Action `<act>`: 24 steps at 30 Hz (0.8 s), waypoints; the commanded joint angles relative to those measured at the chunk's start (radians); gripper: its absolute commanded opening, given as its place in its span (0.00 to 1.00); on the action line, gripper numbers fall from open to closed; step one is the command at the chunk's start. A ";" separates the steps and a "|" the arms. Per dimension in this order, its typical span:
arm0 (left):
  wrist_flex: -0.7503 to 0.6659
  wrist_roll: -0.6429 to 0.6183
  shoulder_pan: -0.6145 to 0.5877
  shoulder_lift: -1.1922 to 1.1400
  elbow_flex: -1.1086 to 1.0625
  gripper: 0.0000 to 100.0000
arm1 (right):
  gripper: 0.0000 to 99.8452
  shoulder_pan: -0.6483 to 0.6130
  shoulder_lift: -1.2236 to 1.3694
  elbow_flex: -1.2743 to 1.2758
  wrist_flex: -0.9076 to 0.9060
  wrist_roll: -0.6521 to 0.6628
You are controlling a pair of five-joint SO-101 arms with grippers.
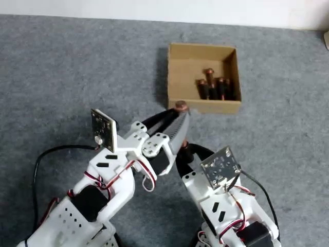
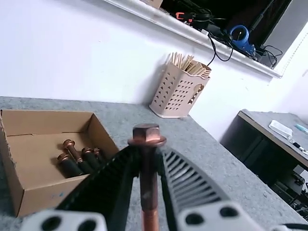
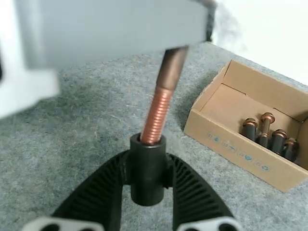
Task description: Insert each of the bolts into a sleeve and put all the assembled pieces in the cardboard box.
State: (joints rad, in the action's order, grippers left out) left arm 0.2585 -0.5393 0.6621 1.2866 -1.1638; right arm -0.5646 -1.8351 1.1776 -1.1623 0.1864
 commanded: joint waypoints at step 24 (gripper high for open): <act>0.048 0.008 0.143 0.007 -0.154 0.01 | 0.00 0.277 -0.005 -0.007 0.120 -0.187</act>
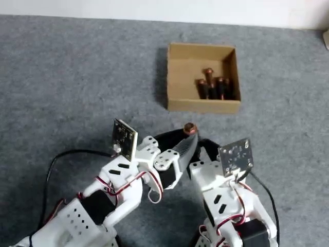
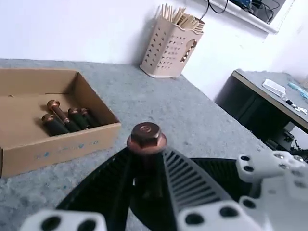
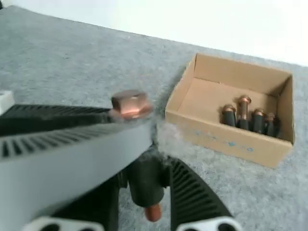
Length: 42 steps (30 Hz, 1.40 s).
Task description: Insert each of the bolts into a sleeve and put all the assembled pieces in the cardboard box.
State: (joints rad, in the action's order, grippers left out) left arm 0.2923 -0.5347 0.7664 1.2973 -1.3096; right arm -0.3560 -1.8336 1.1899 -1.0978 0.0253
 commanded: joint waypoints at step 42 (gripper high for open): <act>0.180 0.035 0.094 0.383 -0.028 0.03 | 0.00 0.068 -0.004 0.136 0.166 0.025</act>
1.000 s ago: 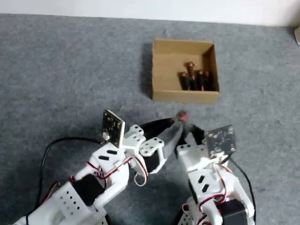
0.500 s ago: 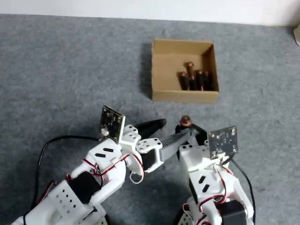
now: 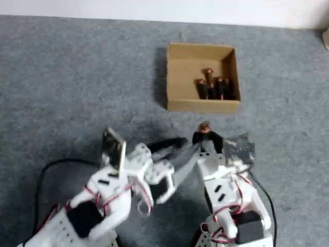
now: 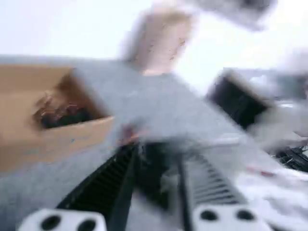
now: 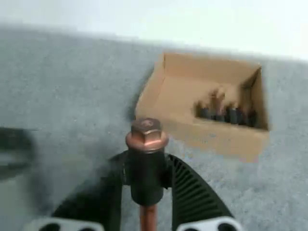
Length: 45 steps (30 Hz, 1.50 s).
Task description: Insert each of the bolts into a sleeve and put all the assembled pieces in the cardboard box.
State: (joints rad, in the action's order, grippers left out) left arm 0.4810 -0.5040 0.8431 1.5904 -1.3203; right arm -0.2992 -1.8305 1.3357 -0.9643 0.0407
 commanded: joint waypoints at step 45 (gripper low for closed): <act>-0.157 0.121 -0.779 -0.954 0.354 0.01 | 0.00 0.254 2.002 -1.676 0.004 0.137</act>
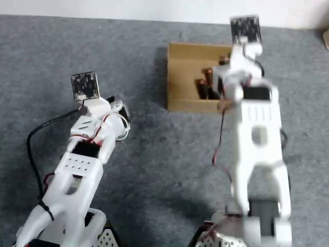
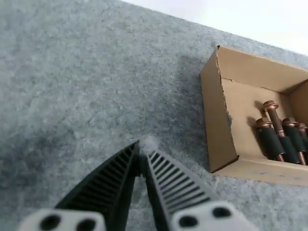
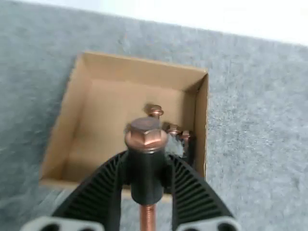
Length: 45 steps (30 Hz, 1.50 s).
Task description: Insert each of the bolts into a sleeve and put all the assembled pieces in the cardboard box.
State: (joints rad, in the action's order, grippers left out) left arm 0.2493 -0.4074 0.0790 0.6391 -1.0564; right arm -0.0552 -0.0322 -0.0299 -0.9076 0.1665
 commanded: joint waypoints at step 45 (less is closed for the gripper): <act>0.084 0.025 -0.010 -0.002 0.096 0.01 | 0.36 -0.062 1.280 -1.702 -0.639 0.009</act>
State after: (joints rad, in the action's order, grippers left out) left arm 0.3307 -0.3874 0.0790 0.6391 -1.0196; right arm -0.1350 1.2919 -1.6441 -1.5014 0.1680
